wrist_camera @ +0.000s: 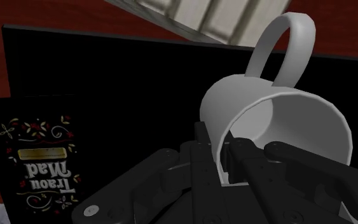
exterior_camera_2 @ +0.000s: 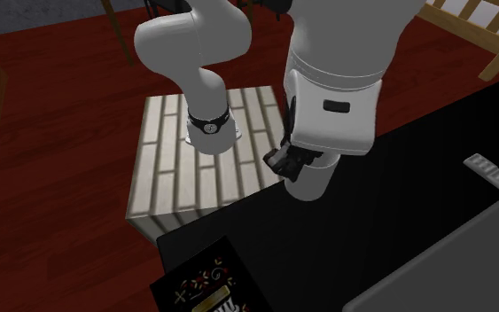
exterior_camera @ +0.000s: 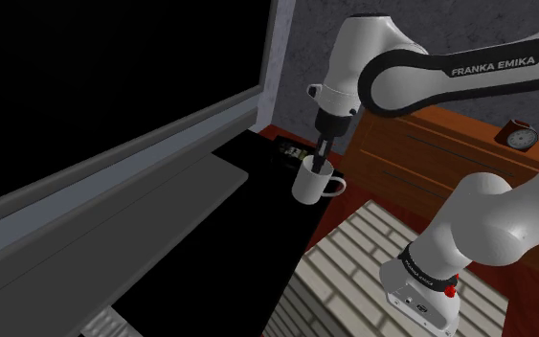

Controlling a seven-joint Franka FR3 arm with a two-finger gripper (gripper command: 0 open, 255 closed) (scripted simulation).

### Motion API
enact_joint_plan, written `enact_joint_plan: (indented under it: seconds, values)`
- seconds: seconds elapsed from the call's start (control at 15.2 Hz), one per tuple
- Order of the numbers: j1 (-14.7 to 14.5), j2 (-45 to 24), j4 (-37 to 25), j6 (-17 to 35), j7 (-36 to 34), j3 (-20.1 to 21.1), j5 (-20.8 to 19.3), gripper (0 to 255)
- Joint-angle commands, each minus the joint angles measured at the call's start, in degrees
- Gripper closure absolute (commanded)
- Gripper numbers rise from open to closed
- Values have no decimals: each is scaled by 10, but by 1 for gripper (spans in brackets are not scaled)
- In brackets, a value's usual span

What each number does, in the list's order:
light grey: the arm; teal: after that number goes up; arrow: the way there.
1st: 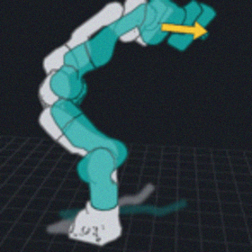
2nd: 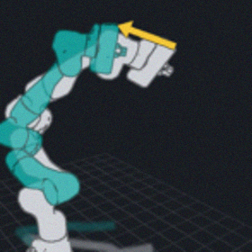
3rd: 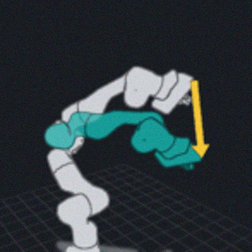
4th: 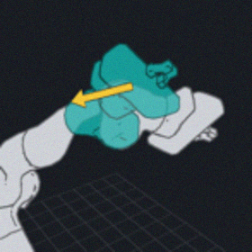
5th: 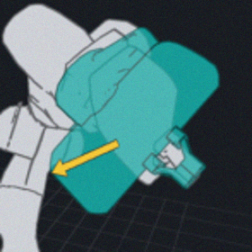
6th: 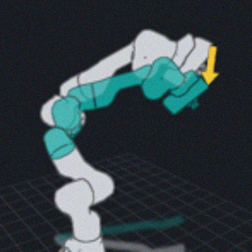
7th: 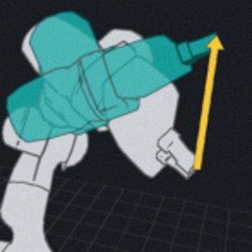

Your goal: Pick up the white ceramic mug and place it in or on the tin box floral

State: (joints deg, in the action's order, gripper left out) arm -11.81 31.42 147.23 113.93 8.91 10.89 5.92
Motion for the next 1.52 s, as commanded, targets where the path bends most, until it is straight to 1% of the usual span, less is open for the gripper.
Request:
enact_joint_plan:
  seconds: [0.0,0.26,0.46,0.99,1.45]
  values:
    - [0,4,-14,-19,0,-1,-1,255]
    - [1,12,-40,-52,0,-4,-3,255]
    - [22,-14,-63,-50,37,-33,-24,255]
    - [70,-105,-152,-49,130,-104,-66,255]
    - [102,-204,-263,-59,208,-155,-80,255]
